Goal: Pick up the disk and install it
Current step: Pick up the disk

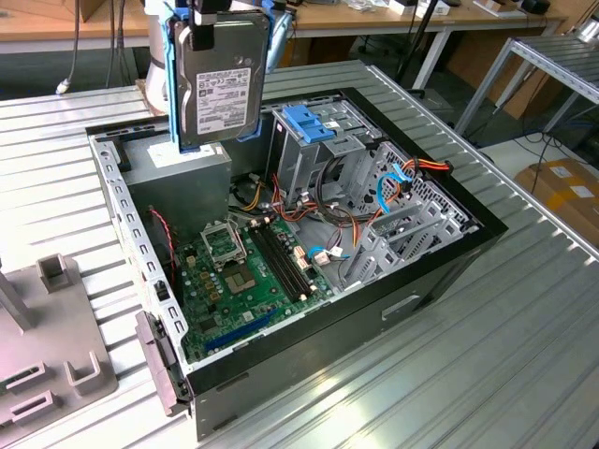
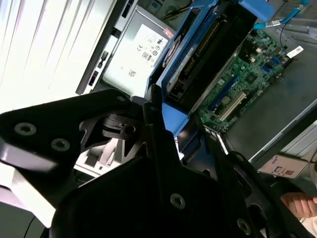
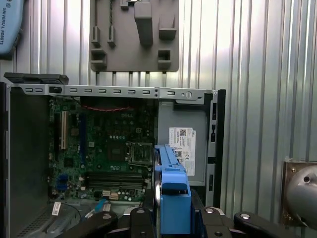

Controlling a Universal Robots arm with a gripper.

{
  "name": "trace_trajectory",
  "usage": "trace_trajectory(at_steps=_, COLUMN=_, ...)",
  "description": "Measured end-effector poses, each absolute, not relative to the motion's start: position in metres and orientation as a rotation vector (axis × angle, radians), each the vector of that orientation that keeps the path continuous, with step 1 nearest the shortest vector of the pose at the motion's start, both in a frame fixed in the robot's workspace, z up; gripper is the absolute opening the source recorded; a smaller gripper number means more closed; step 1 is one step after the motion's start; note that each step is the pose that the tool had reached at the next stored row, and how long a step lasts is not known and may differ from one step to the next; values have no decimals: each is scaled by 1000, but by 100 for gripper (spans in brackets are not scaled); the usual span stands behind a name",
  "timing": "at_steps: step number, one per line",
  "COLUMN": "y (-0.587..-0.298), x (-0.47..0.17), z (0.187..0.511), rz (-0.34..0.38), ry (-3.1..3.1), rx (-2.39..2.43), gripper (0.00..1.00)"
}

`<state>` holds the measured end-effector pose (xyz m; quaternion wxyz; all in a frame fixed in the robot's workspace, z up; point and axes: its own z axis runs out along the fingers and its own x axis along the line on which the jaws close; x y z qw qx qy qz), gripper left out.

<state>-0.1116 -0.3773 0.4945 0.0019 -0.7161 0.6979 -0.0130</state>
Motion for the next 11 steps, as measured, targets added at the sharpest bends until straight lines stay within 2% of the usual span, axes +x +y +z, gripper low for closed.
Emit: trace_trajectory(at_steps=11, y=-377, x=-79, z=494, rz=-41, ry=2190, rx=-2246, gripper=37)
